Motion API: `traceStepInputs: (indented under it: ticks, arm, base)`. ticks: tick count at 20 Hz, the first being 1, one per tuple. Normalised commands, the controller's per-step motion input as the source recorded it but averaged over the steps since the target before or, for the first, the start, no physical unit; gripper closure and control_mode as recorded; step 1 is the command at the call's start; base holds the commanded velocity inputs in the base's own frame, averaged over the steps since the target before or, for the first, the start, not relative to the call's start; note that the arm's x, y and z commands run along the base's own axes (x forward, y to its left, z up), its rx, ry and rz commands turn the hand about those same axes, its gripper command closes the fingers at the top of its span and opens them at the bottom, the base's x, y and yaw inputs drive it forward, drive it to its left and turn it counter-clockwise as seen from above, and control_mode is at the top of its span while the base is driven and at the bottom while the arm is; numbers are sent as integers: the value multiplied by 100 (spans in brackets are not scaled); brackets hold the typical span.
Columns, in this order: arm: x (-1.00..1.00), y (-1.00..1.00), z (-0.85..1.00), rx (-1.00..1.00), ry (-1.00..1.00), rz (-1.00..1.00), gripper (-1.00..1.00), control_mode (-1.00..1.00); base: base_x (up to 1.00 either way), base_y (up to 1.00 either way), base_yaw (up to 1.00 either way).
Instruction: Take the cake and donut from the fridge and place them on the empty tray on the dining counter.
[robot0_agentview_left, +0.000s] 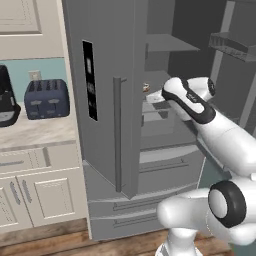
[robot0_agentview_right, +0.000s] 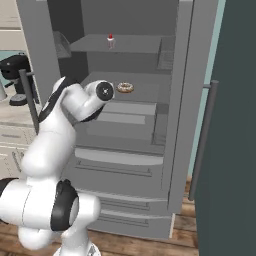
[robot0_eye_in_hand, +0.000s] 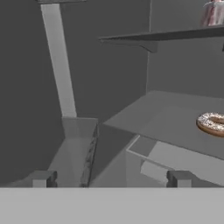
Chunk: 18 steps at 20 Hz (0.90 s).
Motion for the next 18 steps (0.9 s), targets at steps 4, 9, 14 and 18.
traceStepInputs:
  ticks: [4,9,14,18]
  arm:
    - [96,0,-19,0,0,9,-100,-100]
    - [64,7,-23,0,-12,9,-100,-100]
    - [11,48,-20,0,-23,6,-100,-100]
    - [0,79,-8,0,-15,3,-100,-100]
  base:
    - [0,0,0]
    - [0,0,0]
    - [0,0,0]
    - [0,0,0]
